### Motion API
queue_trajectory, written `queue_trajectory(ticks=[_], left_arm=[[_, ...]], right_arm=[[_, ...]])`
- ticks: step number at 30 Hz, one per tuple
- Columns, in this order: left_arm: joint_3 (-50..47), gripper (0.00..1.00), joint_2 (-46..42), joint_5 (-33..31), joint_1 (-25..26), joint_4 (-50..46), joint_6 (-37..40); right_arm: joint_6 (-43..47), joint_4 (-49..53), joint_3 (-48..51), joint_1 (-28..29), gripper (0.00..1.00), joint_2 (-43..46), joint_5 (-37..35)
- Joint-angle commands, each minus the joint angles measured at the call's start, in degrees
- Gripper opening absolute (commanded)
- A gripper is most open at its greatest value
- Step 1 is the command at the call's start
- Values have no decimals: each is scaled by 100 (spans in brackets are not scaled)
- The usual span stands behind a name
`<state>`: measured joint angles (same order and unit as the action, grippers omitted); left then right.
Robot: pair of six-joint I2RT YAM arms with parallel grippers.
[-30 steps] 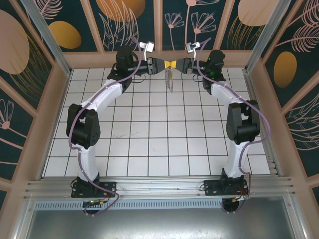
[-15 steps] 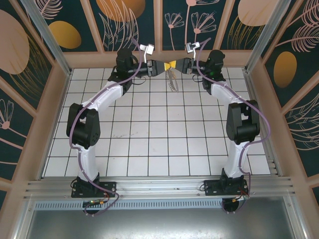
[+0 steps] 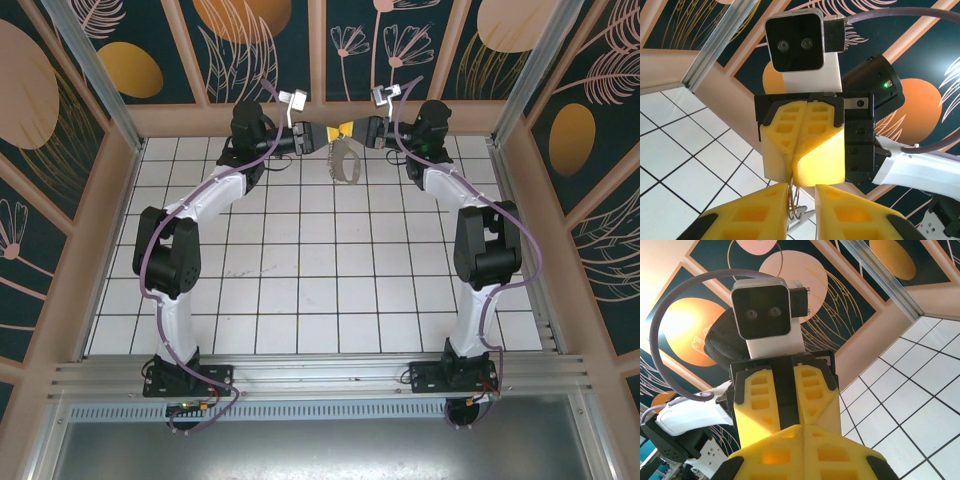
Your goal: Put the keys on the keyring
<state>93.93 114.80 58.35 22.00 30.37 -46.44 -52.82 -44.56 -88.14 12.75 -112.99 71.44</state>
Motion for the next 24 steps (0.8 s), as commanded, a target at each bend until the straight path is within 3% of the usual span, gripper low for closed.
queue_trajectory(ticks=[1,5,13,15,20,24], left_arm=[[-50,22,42,207,-11,492,-225],[-49,21,68,195,-3,514,-244],[-50,5,104,142,6,527,-233],[-33,7,104,141,6,514,-209],[21,29,112,112,4,486,-190],[82,25,122,82,6,391,-121]], right_arm=[[91,-222,-125,55,0,188,-65],[86,-239,-129,61,0,204,-60],[112,-211,-61,66,0,274,-88],[118,-216,-22,65,0,294,-113],[147,-196,89,70,0,381,-199],[185,-171,156,74,0,443,-269]])
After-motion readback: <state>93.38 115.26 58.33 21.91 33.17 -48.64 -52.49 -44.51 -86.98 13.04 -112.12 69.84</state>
